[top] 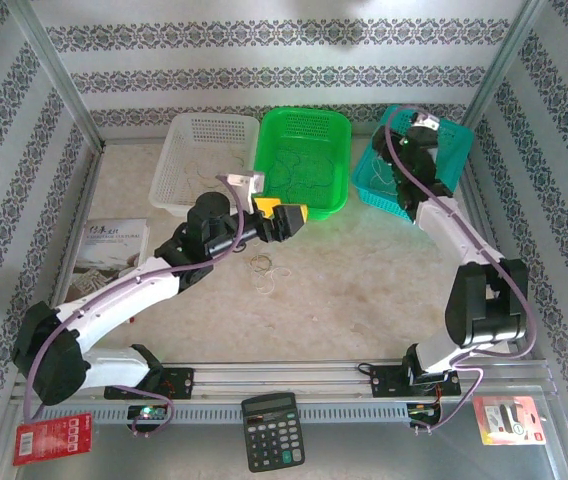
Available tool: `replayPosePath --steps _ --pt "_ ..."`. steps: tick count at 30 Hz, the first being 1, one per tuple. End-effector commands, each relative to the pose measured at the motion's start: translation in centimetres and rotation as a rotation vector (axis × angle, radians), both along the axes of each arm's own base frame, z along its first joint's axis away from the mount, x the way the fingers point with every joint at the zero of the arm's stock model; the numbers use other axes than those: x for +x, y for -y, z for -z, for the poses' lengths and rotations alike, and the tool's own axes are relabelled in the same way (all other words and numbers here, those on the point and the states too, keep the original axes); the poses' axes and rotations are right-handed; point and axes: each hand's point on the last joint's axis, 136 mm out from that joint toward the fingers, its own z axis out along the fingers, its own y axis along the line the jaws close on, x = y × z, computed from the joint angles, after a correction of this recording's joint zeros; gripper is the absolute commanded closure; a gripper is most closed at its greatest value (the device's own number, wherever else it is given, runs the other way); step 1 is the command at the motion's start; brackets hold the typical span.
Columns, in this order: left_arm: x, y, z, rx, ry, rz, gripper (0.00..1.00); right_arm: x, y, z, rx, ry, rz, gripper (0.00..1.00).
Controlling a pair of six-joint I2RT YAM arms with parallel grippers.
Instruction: Untangle the cables
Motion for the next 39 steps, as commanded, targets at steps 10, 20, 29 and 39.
replayPosePath --steps 10,20,29,39 --pt "0.7 -7.4 8.6 0.155 -0.190 -0.258 0.00 -10.5 -14.7 3.6 -0.001 -0.098 -0.405 0.45" --pt "1.6 -12.3 13.9 0.152 -0.389 -0.363 0.00 -18.6 -22.0 14.6 -0.102 -0.332 -0.607 0.45" --pt "1.9 -11.6 14.8 0.201 -0.424 -0.306 0.00 -22.5 -23.5 20.8 -0.138 -0.479 -0.694 0.41" --pt "2.7 -10.5 16.6 0.225 -0.474 -0.266 0.00 -22.8 -24.9 23.7 -0.131 -0.534 -0.734 0.47"
